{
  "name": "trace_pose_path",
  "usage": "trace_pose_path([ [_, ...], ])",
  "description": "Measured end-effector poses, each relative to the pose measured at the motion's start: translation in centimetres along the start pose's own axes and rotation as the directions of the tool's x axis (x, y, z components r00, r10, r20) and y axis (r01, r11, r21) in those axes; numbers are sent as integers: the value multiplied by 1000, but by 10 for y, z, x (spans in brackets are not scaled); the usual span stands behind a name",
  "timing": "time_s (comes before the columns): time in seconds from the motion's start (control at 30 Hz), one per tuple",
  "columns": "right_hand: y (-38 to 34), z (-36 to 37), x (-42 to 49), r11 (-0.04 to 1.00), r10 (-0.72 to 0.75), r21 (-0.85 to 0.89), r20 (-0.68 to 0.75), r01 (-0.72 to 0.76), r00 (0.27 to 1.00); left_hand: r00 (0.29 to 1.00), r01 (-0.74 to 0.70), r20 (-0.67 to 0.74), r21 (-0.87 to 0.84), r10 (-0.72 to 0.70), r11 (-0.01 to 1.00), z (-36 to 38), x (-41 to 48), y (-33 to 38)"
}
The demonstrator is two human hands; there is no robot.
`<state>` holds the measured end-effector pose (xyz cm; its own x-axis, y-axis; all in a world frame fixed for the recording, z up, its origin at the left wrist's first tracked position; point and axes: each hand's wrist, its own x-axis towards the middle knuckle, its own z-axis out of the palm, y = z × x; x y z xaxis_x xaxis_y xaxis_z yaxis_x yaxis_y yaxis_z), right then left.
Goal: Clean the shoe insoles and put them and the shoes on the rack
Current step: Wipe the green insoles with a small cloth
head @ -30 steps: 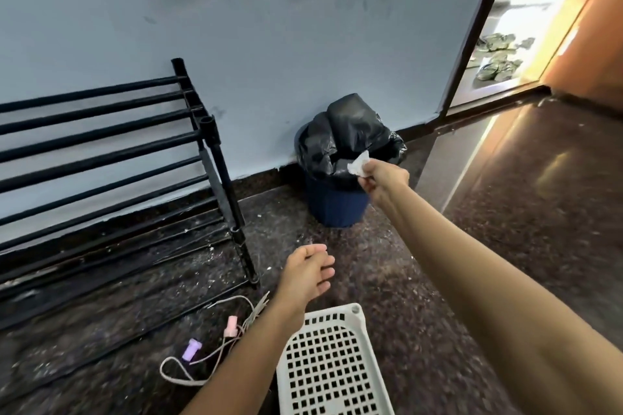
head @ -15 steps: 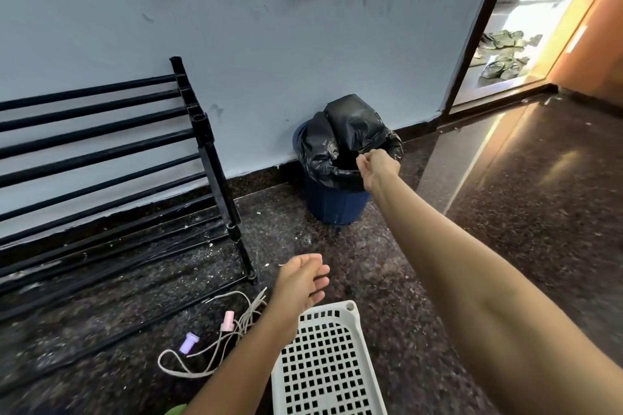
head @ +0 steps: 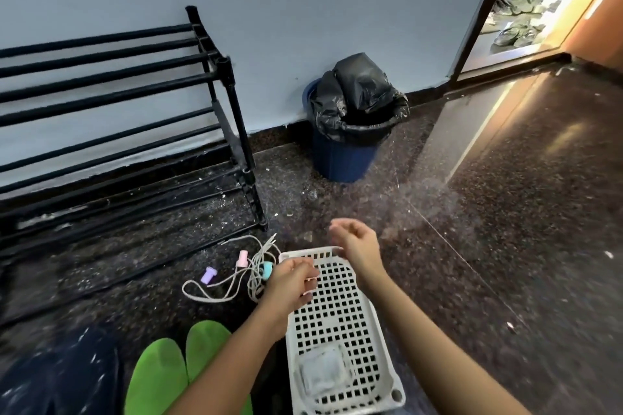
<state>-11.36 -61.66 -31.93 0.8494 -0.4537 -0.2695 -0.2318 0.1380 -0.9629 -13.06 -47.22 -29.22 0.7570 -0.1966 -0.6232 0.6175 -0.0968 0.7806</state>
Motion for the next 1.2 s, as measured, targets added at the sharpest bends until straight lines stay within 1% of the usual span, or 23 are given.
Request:
trace_pose_path([
  [0.03,15,-2,-11,991,0,-136,11,2,1000,1000,7,-5,1,-7,1000,-2,-3,-6],
  [0.07,27,-5,-21,959,-13,-283,25,19,1000,1000,11,-9,1,-11,1000,-4,-5,-13],
  [0.13,44,-11,-45,855,-28,-515,73,62,997,999,28,-19,-1,-28,1000,-9,-10,-28],
  [0.27,75,-26,-80,676,-25,-715,222,180,975,997,70,-22,27,-69,997,-15,-23,-54],
  [0.33,88,-32,-92,581,-34,-775,285,251,958,996,82,-22,43,-81,996,-18,-30,-65],
  [0.4,95,-35,-100,512,-55,-803,325,306,944,996,88,-28,43,-87,995,-20,-35,-74],
  [0.47,98,-38,-106,446,-122,-815,355,370,927,995,97,-35,41,-96,994,-21,-39,-82],
  [0.53,99,-40,-113,349,-203,-845,353,405,913,995,98,-37,37,-97,995,-19,-43,-87],
  [0.57,100,-41,-115,298,-245,-866,338,403,908,995,97,-36,39,-95,995,-18,-45,-88],
  [0.63,102,-43,-120,227,-305,-896,307,382,901,995,97,-34,46,-95,994,-17,-47,-91],
  [0.7,104,-42,-126,168,-330,-919,290,358,898,995,99,-37,52,-97,994,-15,-50,-93],
  [0.77,107,-39,-129,117,-318,-943,260,310,912,994,104,-42,47,-102,993,-13,-52,-96],
  [0.87,110,-30,-133,98,-238,-971,190,218,953,995,98,-41,34,-96,995,-12,-55,-98],
  [0.93,112,-26,-133,127,-169,-978,145,168,975,995,93,-42,35,-91,995,-12,-58,-100],
  [1.0,111,-25,-132,217,-99,-973,64,84,993,995,94,-49,38,-92,995,-13,-61,-103],
  [1.03,112,-25,-132,268,-86,-962,30,53,996,994,92,-54,40,-90,995,-13,-62,-104],
  [1.1,114,-25,-131,344,-100,-938,3,38,995,994,89,-63,40,-86,995,-14,-65,-106],
  [1.2,115,-27,-134,444,-141,-894,-8,56,990,995,82,-68,39,-79,996,-16,-70,-107],
])
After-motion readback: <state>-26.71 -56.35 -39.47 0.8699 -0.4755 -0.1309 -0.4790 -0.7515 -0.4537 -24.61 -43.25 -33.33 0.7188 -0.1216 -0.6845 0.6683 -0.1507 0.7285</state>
